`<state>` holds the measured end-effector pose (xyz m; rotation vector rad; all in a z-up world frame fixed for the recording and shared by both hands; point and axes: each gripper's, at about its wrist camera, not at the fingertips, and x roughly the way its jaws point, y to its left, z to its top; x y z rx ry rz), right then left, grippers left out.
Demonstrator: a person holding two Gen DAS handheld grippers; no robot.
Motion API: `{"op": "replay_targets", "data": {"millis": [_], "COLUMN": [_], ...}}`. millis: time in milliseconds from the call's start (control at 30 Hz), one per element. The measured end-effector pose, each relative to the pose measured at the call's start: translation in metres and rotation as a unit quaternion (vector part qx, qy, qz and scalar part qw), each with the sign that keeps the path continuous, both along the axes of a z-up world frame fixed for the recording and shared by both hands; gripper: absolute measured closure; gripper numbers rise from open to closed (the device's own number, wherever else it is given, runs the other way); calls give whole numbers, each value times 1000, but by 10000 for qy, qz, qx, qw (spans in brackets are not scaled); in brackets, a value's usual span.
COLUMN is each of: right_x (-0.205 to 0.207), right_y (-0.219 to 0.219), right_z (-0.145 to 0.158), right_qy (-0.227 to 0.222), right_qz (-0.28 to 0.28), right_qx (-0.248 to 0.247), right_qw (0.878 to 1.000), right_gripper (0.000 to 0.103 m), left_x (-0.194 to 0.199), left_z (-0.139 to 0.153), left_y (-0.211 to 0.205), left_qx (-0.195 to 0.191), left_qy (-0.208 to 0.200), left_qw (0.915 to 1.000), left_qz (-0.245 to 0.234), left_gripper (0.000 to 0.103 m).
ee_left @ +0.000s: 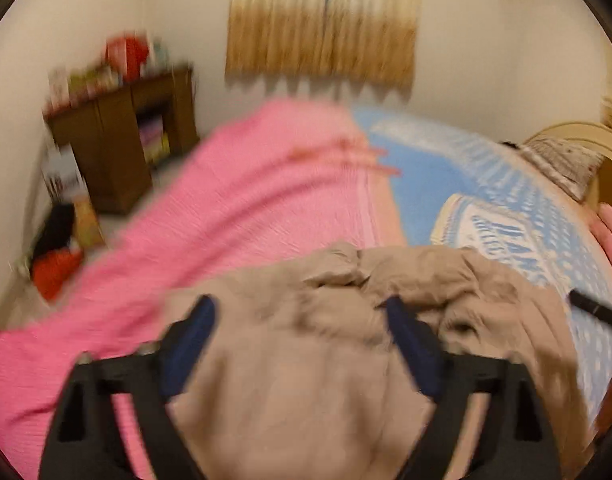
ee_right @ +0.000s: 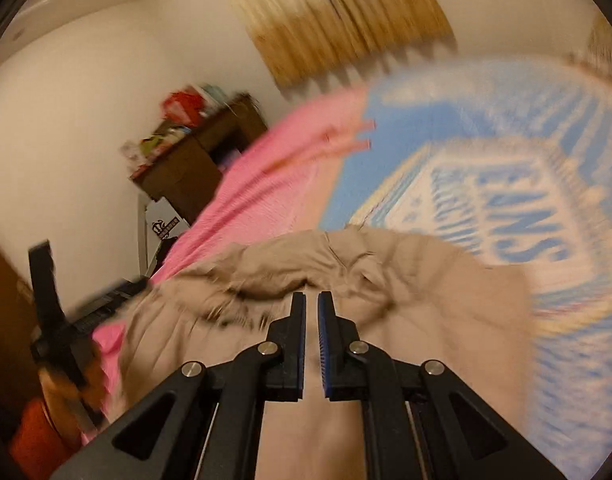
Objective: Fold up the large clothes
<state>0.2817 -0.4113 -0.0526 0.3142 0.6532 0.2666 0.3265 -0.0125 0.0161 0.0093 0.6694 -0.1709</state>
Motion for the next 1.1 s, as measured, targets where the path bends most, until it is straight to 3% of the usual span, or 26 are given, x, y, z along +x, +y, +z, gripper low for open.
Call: {"op": "replay_targets", "data": {"millis": [67, 100, 133, 167, 233, 333, 500, 667, 800, 900, 1000, 1100], "right_x": [-60, -98, -124, -160, -211, -272, -319, -336, -347, -354, -361, -362], "right_y": [-10, -18, -22, -28, -40, -53, -53, -50, -48, -48, -40, -24], "right_z": [13, 16, 16, 16, 10, -9, -44, -67, -90, -106, -110, -113], "right_qy": [-186, -248, -316, -508, -708, -521, 48, 264, 595, 846, 803, 890], "right_qz": [-12, -58, -148, -314, -445, -696, -692, -739, -954, -976, -869, -595], "right_qx": [-209, -284, -324, -333, -169, 218, 439, 457, 313, 479, 492, 324], "right_qw": [9996, 9993, 9989, 9977, 9964, 9960, 9966, 9959, 9932, 9905, 9918, 9937], "right_gripper": [90, 66, 29, 11, 11, 11, 11, 11, 11, 11, 11, 11], "left_x": [-62, -77, -109, -125, -173, -211, -259, -273, -291, -296, -305, -311], "left_z": [16, 18, 16, 13, -3, -32, -78, -101, -108, -112, -126, -130], "left_y": [37, 46, 65, 76, 103, 126, 147, 130, 128, 121, 122, 110], "left_qx": [10, -2, -11, -14, -53, -234, -1035, -735, -740, -818, -887, -508], "left_qy": [-347, -389, -407, -386, -288, 0, 522, 750, 522, 622, 741, 716], "left_qw": [9993, 9991, 9988, 9988, 9992, 9997, 9932, 9944, 9958, 9947, 9933, 9960], "left_qz": [-116, -178, -283, -310, -265, 1, 131, 112, 151, -33, -60, -133], "left_gripper": [0, 0, 0, 0, 0, 0, 0, 1, 1, 2, 3, 3]}}
